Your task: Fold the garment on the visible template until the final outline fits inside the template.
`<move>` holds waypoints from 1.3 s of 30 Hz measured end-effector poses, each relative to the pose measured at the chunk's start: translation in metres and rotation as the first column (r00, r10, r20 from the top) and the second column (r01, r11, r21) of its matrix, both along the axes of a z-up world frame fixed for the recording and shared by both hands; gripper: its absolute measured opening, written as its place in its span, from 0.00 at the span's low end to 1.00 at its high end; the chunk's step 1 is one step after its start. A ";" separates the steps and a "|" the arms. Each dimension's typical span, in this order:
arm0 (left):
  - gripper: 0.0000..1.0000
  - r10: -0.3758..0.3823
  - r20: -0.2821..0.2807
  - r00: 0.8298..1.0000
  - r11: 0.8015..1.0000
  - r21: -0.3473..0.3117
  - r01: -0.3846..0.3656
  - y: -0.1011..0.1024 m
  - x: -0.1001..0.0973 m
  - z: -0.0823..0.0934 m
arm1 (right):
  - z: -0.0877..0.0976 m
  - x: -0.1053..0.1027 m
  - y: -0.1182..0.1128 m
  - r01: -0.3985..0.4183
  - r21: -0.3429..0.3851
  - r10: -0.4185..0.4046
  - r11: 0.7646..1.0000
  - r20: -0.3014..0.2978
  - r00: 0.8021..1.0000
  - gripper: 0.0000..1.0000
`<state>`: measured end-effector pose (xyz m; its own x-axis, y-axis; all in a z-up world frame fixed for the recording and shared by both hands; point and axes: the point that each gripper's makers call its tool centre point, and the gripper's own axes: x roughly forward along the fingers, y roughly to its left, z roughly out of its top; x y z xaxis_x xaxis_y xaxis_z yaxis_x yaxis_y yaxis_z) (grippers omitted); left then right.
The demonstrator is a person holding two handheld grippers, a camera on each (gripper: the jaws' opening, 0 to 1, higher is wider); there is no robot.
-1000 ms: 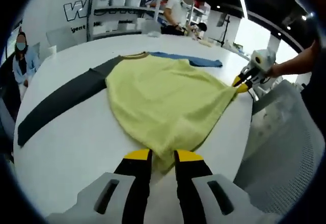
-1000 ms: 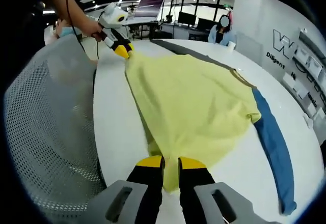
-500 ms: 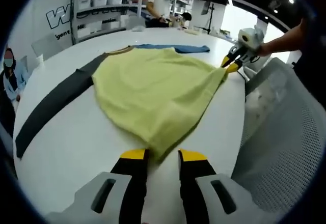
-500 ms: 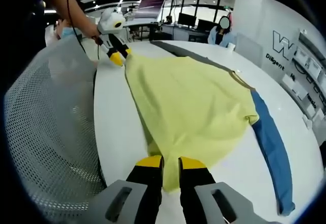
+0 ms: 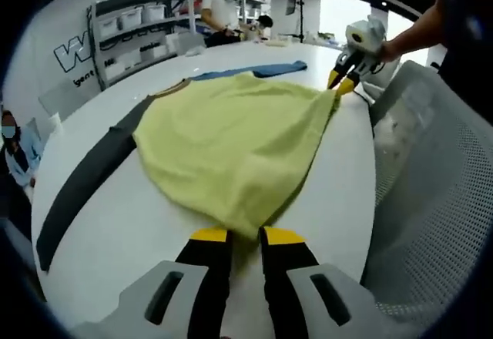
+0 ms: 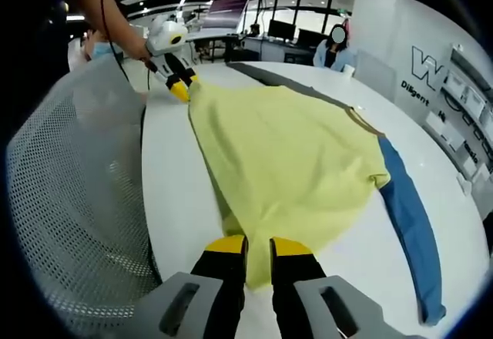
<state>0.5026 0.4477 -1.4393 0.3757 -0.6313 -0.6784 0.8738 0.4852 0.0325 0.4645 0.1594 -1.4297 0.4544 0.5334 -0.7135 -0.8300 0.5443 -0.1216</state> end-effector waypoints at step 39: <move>0.02 0.159 -0.305 0.939 0.948 -0.220 -0.232 -0.004 0.001 0.040 | 0.001 -0.015 -0.001 -0.001 0.036 0.001 0.999 0.011 1.000 0.28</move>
<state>0.5032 0.4441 -1.3995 0.3274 -0.7262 -0.6045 0.7162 0.6081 -0.3426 0.4499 0.1586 -1.4285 0.4619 0.5592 -0.6885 -0.8291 0.5479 -0.1112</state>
